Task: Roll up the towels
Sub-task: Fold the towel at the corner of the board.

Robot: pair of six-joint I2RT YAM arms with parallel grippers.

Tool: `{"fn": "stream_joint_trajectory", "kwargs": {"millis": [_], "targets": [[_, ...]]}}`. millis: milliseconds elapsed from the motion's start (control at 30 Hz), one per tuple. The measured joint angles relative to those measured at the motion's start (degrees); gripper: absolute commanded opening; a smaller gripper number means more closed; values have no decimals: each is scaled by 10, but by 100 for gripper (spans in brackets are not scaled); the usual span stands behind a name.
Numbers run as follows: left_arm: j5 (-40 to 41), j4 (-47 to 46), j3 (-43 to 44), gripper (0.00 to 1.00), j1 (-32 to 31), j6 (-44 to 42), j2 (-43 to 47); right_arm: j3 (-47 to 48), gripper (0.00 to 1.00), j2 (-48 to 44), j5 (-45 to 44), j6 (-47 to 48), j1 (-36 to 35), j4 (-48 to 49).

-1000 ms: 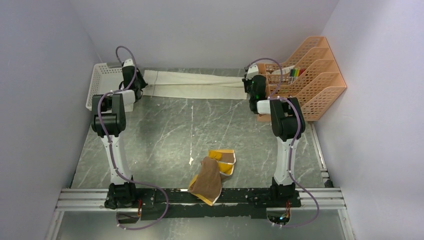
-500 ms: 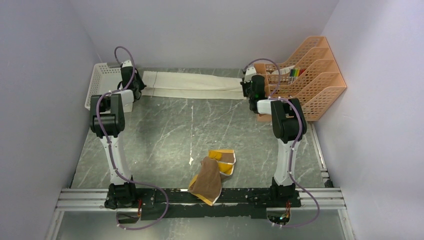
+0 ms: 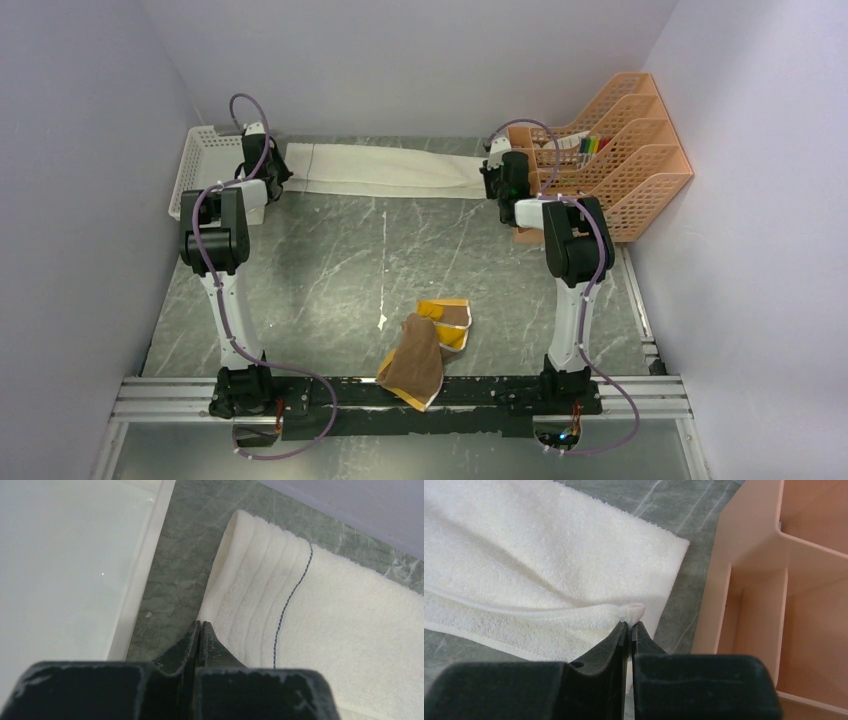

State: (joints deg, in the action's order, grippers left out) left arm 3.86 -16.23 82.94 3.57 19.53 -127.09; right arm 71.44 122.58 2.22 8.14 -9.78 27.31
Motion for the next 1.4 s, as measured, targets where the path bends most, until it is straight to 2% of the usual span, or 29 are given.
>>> {"fn": "stream_joint_trajectory", "kwargs": {"millis": [567,667,800,933,1200,1400], "targets": [[0,2,-27,7,3,18,33,-28,6,-37,0,-2,0,-12],[0,1,-30,9,3,20,36,-30,13,-37,0,-2,0,-14],[-4,3,-35,36,4,22,36,-37,36,-41,-5,-6,0,-16],[-18,7,-35,51,6,23,36,-49,46,-54,-16,-11,0,-17],[-37,16,-35,54,6,24,46,-102,53,-123,-15,-26,0,41],[-70,19,-21,46,7,21,62,-102,57,-148,14,-49,0,82]]}}
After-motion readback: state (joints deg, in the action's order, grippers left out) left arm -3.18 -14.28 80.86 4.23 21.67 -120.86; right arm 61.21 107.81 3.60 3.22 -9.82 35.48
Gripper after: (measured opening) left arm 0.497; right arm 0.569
